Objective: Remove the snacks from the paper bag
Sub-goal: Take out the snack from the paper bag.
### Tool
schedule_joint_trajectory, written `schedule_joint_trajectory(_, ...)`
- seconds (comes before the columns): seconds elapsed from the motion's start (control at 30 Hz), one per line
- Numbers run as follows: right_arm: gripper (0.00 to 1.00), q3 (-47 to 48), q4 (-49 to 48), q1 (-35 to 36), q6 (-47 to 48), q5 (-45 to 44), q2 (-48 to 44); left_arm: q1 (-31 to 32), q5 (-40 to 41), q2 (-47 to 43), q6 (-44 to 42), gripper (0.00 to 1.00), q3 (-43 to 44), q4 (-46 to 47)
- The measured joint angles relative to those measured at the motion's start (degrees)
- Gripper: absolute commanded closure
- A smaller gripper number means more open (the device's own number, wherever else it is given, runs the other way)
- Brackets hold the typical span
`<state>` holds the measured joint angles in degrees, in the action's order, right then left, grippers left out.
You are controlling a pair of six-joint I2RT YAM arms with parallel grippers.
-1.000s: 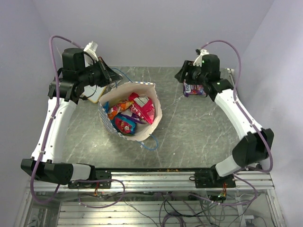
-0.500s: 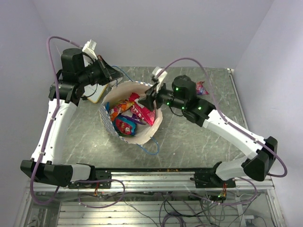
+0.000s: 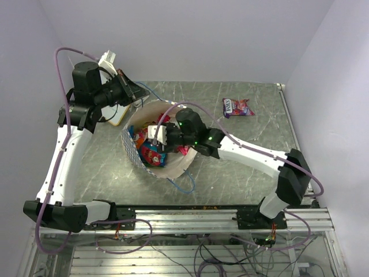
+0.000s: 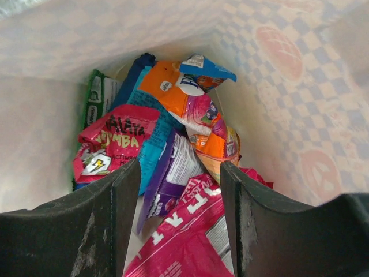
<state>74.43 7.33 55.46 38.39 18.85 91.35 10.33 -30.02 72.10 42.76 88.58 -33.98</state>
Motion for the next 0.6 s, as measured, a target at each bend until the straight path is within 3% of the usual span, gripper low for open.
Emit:
schedule_joint_trajectory(0.27, 0.46, 2.38, -1.86, -0.48, 9.77, 1.40, 9.88, 0.00, -0.13, -0.68, 0.13, 0.93, -0.15, -0.04)
schedule_joint_trajectory(0.6, 0.43, 7.78, -4.44, -4.20, 13.09, 3.34, 16.57, 0.00, -0.92, -2.10, -0.35, 0.93, -0.15, -0.22)
